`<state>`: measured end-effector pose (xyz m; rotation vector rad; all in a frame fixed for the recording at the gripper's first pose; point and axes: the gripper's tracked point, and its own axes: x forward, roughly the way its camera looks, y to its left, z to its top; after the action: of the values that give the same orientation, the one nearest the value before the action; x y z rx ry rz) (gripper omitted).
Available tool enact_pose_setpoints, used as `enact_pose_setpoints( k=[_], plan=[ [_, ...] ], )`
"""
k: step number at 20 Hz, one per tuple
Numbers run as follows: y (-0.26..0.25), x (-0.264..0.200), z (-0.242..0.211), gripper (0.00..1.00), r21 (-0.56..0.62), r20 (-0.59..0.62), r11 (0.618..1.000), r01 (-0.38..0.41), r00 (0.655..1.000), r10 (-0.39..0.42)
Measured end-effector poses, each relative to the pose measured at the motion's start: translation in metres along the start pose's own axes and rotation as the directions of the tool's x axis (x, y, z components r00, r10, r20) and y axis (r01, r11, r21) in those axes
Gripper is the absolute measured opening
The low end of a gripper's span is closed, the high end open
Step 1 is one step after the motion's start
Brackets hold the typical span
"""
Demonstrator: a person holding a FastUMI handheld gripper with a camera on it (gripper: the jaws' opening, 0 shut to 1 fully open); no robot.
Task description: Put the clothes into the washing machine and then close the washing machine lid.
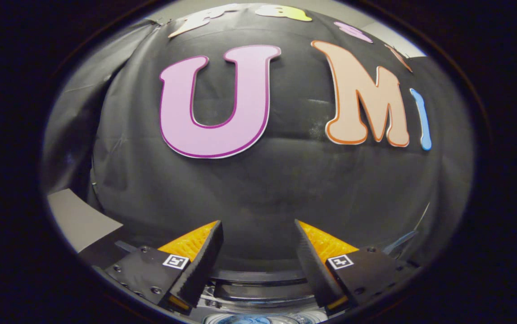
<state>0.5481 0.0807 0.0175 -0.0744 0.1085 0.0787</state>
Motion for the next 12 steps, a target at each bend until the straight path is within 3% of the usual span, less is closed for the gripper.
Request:
enact_pose_setpoints(
  k=[12],
  plan=[
    [-0.001,-0.055,-0.017,0.95,-0.006,-0.010,1.000,0.026,1.000,-0.026]
  ],
)
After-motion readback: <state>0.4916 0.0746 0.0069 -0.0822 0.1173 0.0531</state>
